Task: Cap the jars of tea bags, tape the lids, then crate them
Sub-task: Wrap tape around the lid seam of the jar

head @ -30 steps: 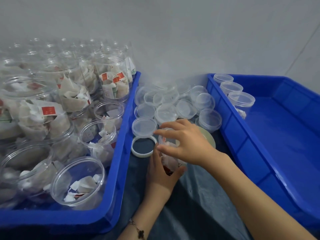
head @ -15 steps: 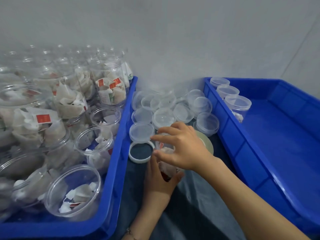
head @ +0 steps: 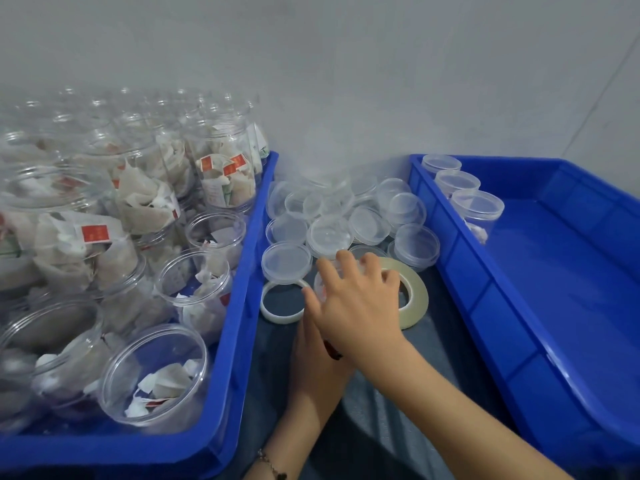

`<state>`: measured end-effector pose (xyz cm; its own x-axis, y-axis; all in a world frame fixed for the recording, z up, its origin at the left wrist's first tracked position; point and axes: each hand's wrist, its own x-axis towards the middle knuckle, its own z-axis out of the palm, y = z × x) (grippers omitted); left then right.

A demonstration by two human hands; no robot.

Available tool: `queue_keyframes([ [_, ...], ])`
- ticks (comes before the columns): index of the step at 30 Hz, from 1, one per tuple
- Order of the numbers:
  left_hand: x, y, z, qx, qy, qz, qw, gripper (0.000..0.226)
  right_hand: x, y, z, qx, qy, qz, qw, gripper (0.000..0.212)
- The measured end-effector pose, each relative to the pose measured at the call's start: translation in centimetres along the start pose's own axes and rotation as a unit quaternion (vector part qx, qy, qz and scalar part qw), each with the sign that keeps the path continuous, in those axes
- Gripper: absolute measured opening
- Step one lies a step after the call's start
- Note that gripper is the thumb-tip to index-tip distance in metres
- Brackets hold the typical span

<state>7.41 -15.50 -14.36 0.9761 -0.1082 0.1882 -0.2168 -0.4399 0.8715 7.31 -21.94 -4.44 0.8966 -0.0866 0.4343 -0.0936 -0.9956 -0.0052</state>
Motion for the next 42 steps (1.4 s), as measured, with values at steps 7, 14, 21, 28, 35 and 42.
queue_keyframes([
  [7,-0.3,0.1,-0.2,-0.037,-0.010,0.001,0.999,0.068,0.6,0.1,-0.9,0.027,-0.145,0.018,0.989,0.063],
  [14,-0.6,0.4,-0.8,-0.088,-0.016,0.013,0.996,0.089,3.8,3.8,-3.4,0.107,-0.295,-0.140,0.939,0.066],
  [21,-0.2,0.0,-0.1,0.033,-0.047,0.001,0.998,0.065,0.1,-0.4,0.3,0.039,-0.106,0.046,0.993,0.053],
  [28,-0.3,0.2,-0.4,-0.032,-0.052,-0.042,0.997,0.073,1.6,0.1,-2.8,-0.009,-0.308,0.073,0.949,0.090],
  [35,-0.5,0.7,-0.6,-0.073,-0.024,-0.015,0.997,0.090,4.5,3.5,-2.6,0.108,-0.257,-0.158,0.947,0.060],
  [42,-0.6,0.2,-0.5,-0.093,-0.020,-0.009,0.995,0.078,2.1,0.3,0.2,0.098,-0.139,0.084,0.982,0.055],
])
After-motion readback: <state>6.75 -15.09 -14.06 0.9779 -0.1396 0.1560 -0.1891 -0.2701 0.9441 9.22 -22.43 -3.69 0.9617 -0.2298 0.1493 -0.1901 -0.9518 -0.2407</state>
